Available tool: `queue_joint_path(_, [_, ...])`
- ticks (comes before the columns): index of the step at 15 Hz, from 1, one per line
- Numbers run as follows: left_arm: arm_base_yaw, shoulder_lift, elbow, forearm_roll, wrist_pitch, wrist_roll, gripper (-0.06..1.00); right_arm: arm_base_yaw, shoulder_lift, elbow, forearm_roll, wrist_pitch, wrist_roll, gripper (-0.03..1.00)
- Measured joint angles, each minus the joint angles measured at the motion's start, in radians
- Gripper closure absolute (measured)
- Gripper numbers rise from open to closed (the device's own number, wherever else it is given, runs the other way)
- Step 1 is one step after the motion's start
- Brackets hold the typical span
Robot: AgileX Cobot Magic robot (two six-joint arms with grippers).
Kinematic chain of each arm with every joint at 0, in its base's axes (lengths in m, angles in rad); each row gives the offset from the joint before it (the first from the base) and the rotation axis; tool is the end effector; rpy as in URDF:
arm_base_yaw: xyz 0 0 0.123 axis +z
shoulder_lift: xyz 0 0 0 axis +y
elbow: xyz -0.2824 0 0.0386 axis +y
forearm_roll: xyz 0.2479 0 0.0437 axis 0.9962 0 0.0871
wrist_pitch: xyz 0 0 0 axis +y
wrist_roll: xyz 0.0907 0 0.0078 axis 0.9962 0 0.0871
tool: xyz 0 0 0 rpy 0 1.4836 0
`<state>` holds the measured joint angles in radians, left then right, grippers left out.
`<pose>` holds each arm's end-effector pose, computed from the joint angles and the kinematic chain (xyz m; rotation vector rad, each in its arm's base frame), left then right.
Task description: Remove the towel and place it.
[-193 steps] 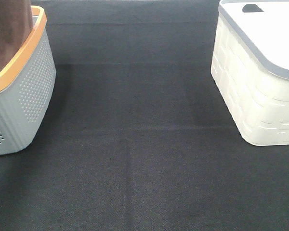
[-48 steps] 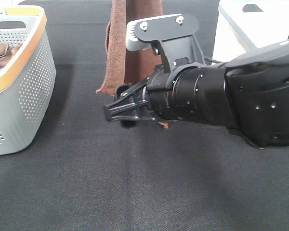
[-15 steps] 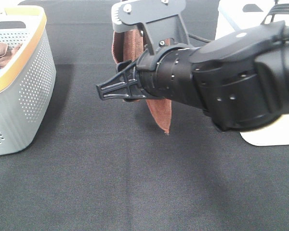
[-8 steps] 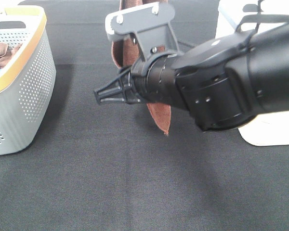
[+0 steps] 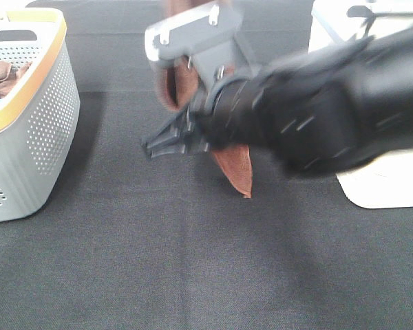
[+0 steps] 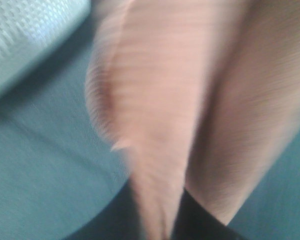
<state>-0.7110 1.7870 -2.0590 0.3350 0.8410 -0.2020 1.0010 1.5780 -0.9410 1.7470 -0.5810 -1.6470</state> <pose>0.3212 -0.2471 0.4605 0.5777 1.9296 -0.1863 0.2173 0.2483 0.2455 -0.6087 2.0270 0.0298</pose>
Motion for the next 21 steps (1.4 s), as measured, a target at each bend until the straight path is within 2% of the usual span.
queue_joint_path(2, [0.0, 0.0, 0.0, 0.058, 0.062, -0.028, 0.94, 0.0, -0.1, -0.001, 0.002, 0.019, -0.04, 0.97])
queue_joint_path(4, [0.0, 0.0, 0.0, 0.074, 0.115, -0.037, 0.94, 0.0, -0.157, -0.001, 0.002, 0.115, -0.106, 0.97])
queue_joint_path(5, [0.0, 0.0, 0.0, 0.075, 0.134, -0.037, 0.94, 0.0, -0.167, -0.001, 0.002, 0.197, -0.135, 0.97])
queue_joint_path(6, [0.0, 0.0, 0.0, 0.075, 0.15, -0.04, 0.94, 0.0, -0.168, -0.001, 0.001, 0.357, -0.158, 0.97])
queue_joint_path(8, [0.0, -0.001, 0.0, 0.075, 0.197, -0.04, 0.94, 0.0, -0.168, 0.017, 0.001, 0.565, -0.164, 0.97])
queue_joint_path(9, [0.0, -0.002, 0.0, 0.075, 0.224, -0.036, 0.94, 0.0, -0.168, 0.036, -0.021, 0.659, -0.151, 0.97])
queue_joint_path(10, [0.0, -0.005, 0.0, 0.075, 0.257, -0.027, 0.94, 0.0, -0.168, 0.056, -0.092, 0.744, -0.081, 0.97])
queue_joint_path(11, [0.0, -0.009, 0.0, 0.074, 0.287, -0.022, 0.94, 0.0, -0.168, 0.071, -0.199, 0.784, 0.027, 0.97])
queue_joint_path(13, [0.0, -0.014, 0.0, 0.07, 0.343, -0.021, 0.94, -0.006, -0.168, 0.084, -0.561, 0.842, 0.452, 0.97])
queue_joint_path(14, [0.0, -0.015, 0.0, 0.059, 0.369, -0.021, 0.94, -0.038, -0.168, 0.081, -0.87, 0.907, 0.859, 0.97])
queue_joint_path(15, [0.0, -0.015, 0.0, 0.052, 0.373, -0.021, 0.94, -0.078, -0.168, 0.071, -1.136, 0.963, 1.154, 0.97])
queue_joint_path(16, [0.0, -0.015, 0.0, 0.047, 0.374, -0.021, 0.94, -0.123, -0.168, 0.055, -1.358, 1.008, 1.402, 0.97])
queue_joint_path(17, [0.0, -0.015, 0.0, 0.047, 0.375, -0.021, 0.94, -0.159, -0.168, 0.034, -1.535, 1.053, 1.62, 0.97])
queue_joint_path(18, [0.0, -0.015, 0.0, 0.047, 0.375, -0.021, 0.94, -0.189, -0.168, 0.005, -1.701, 1.094, 1.757, 0.97])
queue_joint_path(19, [0.007, -0.015, 0.0, 0.047, 0.375, -0.021, 0.94, -0.212, -0.168, -0.025, -1.804, 1.123, 1.826, 0.97])
queue_joint_path(20, [0.007, -0.015, 0.0, 0.047, 0.375, -0.021, 0.94, -0.212, -0.168, -0.025, -1.804, 1.123, 1.826, 0.97])
queue_joint_path(21, [0.027, -0.012, 0.0, 0.047, 0.375, -0.022, 0.94, -0.239, -0.168, -0.061, -1.893, 1.147, 1.859, 0.97])
